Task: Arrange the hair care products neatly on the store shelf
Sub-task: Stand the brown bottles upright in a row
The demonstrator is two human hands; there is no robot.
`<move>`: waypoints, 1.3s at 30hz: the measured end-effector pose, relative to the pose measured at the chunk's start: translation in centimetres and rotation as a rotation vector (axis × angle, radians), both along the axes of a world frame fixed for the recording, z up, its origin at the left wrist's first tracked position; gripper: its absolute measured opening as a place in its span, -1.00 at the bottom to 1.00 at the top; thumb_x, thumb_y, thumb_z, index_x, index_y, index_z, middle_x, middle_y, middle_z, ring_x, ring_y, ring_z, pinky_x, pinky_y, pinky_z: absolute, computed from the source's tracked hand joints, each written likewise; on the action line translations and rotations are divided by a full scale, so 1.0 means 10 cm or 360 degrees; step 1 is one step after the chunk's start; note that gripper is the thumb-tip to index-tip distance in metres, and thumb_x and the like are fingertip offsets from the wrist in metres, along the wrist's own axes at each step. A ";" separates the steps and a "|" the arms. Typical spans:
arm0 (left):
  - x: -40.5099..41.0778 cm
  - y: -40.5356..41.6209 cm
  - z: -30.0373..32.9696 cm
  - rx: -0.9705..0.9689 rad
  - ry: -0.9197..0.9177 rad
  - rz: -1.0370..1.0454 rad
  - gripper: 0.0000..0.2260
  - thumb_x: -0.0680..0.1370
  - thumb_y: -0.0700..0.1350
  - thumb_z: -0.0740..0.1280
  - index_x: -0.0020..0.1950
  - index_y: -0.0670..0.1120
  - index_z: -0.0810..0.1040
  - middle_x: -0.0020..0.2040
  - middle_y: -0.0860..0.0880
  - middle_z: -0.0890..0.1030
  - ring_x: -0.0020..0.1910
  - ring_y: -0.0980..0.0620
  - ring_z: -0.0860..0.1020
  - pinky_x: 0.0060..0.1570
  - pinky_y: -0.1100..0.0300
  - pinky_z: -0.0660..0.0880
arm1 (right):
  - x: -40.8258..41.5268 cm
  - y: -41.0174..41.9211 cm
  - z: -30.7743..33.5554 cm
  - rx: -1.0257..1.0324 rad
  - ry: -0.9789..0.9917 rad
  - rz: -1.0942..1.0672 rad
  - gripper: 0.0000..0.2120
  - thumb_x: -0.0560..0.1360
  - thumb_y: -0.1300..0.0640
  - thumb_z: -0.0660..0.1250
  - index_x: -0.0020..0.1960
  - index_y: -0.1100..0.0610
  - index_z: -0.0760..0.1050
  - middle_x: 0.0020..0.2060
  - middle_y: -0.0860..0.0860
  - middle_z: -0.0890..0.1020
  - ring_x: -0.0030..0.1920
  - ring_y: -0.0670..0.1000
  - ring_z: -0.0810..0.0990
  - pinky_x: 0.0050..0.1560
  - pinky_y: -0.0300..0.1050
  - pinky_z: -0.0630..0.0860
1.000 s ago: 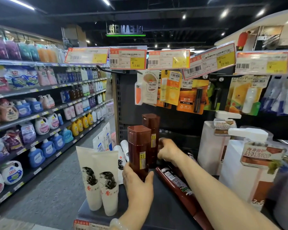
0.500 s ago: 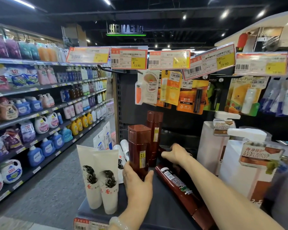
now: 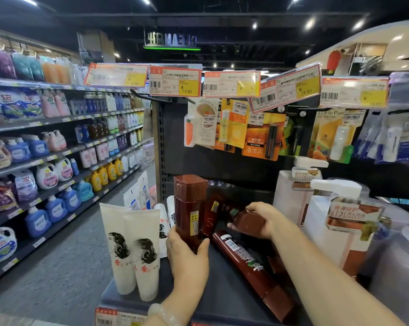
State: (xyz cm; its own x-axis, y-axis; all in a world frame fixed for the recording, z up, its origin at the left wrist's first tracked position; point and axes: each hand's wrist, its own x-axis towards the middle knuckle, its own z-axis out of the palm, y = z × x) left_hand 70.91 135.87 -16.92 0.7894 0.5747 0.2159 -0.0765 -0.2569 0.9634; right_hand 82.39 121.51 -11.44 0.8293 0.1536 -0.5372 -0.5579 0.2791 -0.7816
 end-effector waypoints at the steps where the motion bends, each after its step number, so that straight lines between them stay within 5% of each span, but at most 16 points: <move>1: 0.00 0.00 0.00 0.0001 -0.0001 0.0001 -0.42 0.38 -0.22 0.45 0.32 -0.15 0.26 0.18 -0.13 0.43 0.19 -0.10 0.42 0.24 0.05 0.36 | -0.04 -0.01 0.03 0.0058 0.0023 -0.0033 -0.86 0.57 0.21 0.11 0.01 0.30 0.28 -0.07 0.35 0.47 0.15 0.36 0.53 -0.18 0.29 0.57; 4: 0.02 0.00 -0.02 0.0024 -0.0010 0.0020 -0.42 0.36 -0.22 0.46 0.30 -0.16 0.29 0.18 -0.14 0.45 0.20 -0.12 0.43 0.26 -0.01 0.37 | -0.16 0.01 0.15 0.0245 0.0032 -0.0052 -0.80 0.59 0.20 0.12 -0.04 0.36 0.35 -0.12 0.32 0.48 0.25 0.34 0.46 -0.39 0.21 0.55; 8: 0.03 0.01 -0.03 0.0023 -0.0003 0.0016 -0.43 0.36 -0.22 0.47 0.29 -0.16 0.30 0.17 -0.15 0.46 0.18 -0.12 0.44 0.26 -0.03 0.37 | -0.21 0.04 0.24 0.0612 -0.0073 -0.0062 -0.71 0.60 0.25 -0.02 0.14 0.36 0.39 0.01 0.38 0.47 0.29 0.36 0.39 0.11 0.19 0.48; 12: 0.03 0.01 -0.03 0.0028 -0.0004 0.0024 -0.41 0.36 -0.22 0.47 0.31 -0.16 0.29 0.20 -0.15 0.46 0.20 -0.11 0.43 0.26 -0.02 0.37 | -0.24 0.02 0.22 0.0796 -0.0217 -0.0023 -0.50 0.45 0.50 -0.14 0.26 0.27 0.36 0.24 0.36 0.43 0.30 0.36 0.39 0.21 0.21 0.41; 16: 0.06 0.00 -0.02 0.0038 0.0022 0.0036 -0.39 0.35 -0.21 0.47 0.32 -0.18 0.29 0.22 -0.17 0.45 0.23 -0.13 0.42 0.28 -0.05 0.36 | -0.33 0.09 0.26 0.0284 -0.0382 0.0047 -0.71 0.45 0.48 0.24 0.09 0.20 0.47 -0.13 0.22 0.60 -0.15 0.12 0.62 -0.21 -0.09 0.64; 20: 0.08 -0.01 0.00 0.0029 0.0025 0.0034 -0.42 0.35 -0.21 0.48 0.29 -0.16 0.31 0.19 -0.14 0.46 0.20 -0.11 0.43 0.25 -0.04 0.38 | -0.37 0.12 0.21 -0.0529 -0.0639 -0.0034 -0.73 0.33 0.19 0.51 -0.02 0.08 0.51 -0.32 0.03 0.58 -0.46 -0.08 0.43 -0.53 -0.27 0.41; 23: 0.10 -0.03 0.02 -0.0005 0.0019 0.0039 -0.44 0.36 -0.21 0.47 0.27 -0.19 0.30 0.18 -0.15 0.45 0.20 -0.13 0.42 0.25 -0.03 0.37 | -0.38 0.10 0.18 -0.0696 -0.0883 -0.0138 -0.71 0.33 0.09 0.51 0.01 0.08 0.56 -0.23 -0.01 0.61 -0.36 -0.09 0.47 -0.41 -0.27 0.32; 26: 0.14 -0.05 0.02 0.0014 0.0022 0.0026 -0.45 0.36 -0.20 0.48 0.25 -0.19 0.29 0.18 -0.15 0.44 0.21 -0.14 0.41 0.25 -0.04 0.36 | -0.35 0.09 0.18 -0.0796 -0.1047 -0.0208 -0.73 0.29 0.00 0.53 -0.07 0.05 0.59 -0.10 0.01 0.65 -0.07 -0.01 0.61 -0.18 -0.21 0.46; 31: 0.17 -0.04 0.03 0.0073 0.0058 0.0015 -0.42 0.37 -0.19 0.47 0.29 -0.22 0.28 0.23 -0.20 0.43 0.25 -0.16 0.38 0.27 0.00 0.31 | -0.30 0.13 0.09 -0.1169 -0.1068 -0.0260 -0.42 0.24 -0.20 0.49 0.05 0.13 0.37 -0.08 0.00 0.57 -0.05 -0.01 0.54 -0.02 -0.10 0.48; 36: 0.16 -0.03 0.02 0.0069 0.0053 -0.0014 -0.41 0.37 -0.18 0.47 0.30 -0.21 0.27 0.23 -0.18 0.44 0.24 -0.14 0.39 0.26 0.04 0.31 | -0.28 0.14 -0.03 -0.1261 -0.1033 -0.0018 -0.40 0.39 0.22 0.39 0.33 0.13 0.18 0.08 0.06 0.49 0.03 0.02 0.45 0.09 -0.06 0.44; 39: 0.16 -0.03 0.02 0.0082 0.0058 -0.0019 -0.41 0.38 -0.18 0.47 0.31 -0.21 0.26 0.24 -0.18 0.43 0.25 -0.14 0.39 0.26 0.02 0.32 | -0.27 0.10 -0.04 -0.1330 -0.1014 0.0154 -0.30 0.40 0.25 0.38 0.41 0.10 0.07 0.18 0.11 0.46 0.17 0.12 0.47 0.24 0.04 0.44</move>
